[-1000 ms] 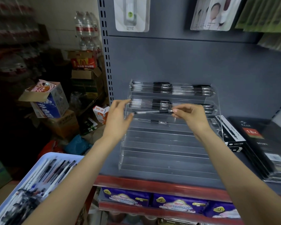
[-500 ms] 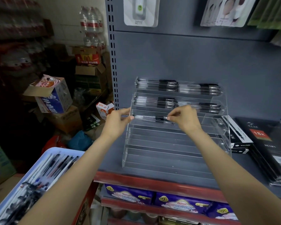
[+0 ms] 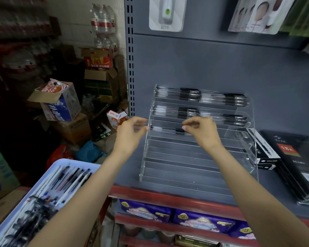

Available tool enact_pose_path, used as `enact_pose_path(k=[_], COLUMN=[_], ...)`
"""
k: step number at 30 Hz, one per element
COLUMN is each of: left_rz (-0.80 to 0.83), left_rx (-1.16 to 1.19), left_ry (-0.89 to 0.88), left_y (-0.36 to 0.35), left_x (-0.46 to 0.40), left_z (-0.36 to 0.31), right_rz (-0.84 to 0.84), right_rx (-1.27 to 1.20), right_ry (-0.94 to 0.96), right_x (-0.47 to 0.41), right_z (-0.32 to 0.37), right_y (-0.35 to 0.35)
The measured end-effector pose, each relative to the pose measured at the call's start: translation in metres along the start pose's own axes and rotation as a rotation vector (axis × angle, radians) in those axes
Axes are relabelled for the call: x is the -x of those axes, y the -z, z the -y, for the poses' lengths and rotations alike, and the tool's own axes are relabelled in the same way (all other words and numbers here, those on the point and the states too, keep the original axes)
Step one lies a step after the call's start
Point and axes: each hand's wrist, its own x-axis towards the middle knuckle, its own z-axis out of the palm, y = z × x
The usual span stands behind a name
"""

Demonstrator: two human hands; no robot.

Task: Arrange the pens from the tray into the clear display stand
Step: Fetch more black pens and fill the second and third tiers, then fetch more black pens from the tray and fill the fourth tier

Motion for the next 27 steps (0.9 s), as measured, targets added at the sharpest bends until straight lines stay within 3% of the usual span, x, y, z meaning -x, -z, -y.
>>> enact_pose_path(k=[7,10,15,19,22,27], left_rz=[-0.012,-0.010,0.139,0.286,0.388,0.574], left_rx=[-0.016,-0.044,-0.124,-0.182,-0.235,-0.484], left_ry=[-0.060,-0.020,0.111,0.245,0.297,0.171], left_y=[0.067,0.109,0.183,0.235,0.263,0.274], left_x=[0.029,0.054,0.096,0.129,0.150,0.167], left_z=[0.035,0.072,0.162,0.229,0.267,0.311], right_rz=[0.037,0.096,0.253,0.472,0.527,0.587], right_rx=[-0.217,-0.234,-0.223,-0.110,-0.006,0.256], right_ry=[0.050,0.066,-0.017,-0.150,-0.225,-0.267], right_x=[0.051,0.084,0.141,0.184,0.209,0.232], right_z=[0.076,0.112,0.154,0.171,0.175,0.167], right_y=[-0.062,-0.115,-0.220,-0.292,-0.333,-0.374])
